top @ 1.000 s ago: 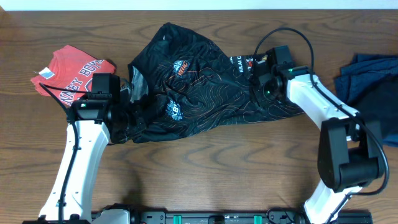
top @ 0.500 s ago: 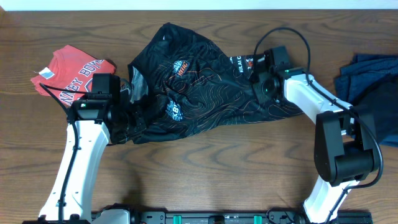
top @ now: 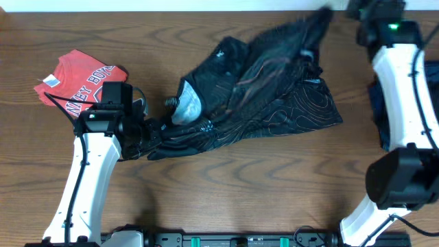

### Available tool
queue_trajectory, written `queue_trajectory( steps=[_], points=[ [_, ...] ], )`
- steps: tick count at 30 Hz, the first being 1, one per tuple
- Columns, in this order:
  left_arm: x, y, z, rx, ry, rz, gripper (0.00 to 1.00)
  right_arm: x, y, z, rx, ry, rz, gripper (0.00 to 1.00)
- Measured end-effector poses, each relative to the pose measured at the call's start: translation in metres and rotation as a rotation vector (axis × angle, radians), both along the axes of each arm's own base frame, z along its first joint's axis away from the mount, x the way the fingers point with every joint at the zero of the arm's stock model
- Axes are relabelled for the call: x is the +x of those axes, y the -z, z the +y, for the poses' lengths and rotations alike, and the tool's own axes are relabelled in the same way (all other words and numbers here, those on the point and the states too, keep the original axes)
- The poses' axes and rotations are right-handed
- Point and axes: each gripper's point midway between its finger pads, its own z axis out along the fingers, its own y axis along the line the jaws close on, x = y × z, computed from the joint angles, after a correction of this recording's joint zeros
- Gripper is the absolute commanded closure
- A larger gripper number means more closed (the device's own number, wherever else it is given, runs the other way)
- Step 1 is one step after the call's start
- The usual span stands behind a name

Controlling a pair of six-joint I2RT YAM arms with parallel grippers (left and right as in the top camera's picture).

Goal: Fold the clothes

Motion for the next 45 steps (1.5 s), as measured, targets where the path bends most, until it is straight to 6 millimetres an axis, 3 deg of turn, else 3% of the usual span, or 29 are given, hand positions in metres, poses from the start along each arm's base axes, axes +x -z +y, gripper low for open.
queue_trajectory(
  steps=[9,16,19,24,31,39,45],
  points=[
    [0.000,0.000,0.000,0.000,0.000,0.000,0.94,-0.078,0.133,0.030,0.069,-0.138,0.517,0.51],
    [0.000,0.000,0.000,0.000,0.000,0.002,0.94,-0.104,0.202,0.049,0.145,-0.212,0.600,0.49],
    [0.000,0.000,0.000,0.000,0.000,0.002,0.94,-0.127,0.229,0.051,0.164,-0.215,0.671,0.49],
    [0.000,0.000,0.000,0.000,0.000,0.002,0.94,-0.160,0.252,0.051,0.177,-0.205,0.782,0.49],
    [0.000,0.000,0.000,0.000,0.000,0.002,0.94,-0.192,0.260,0.051,0.202,-0.173,0.897,0.46],
    [0.000,0.001,0.002,0.013,0.001,0.001,0.94,-0.196,0.261,0.051,0.264,-0.054,0.888,0.47],
    [0.000,0.001,0.004,0.023,-0.001,0.000,0.94,-0.193,0.261,0.038,0.336,0.088,0.847,0.46]
  ],
)
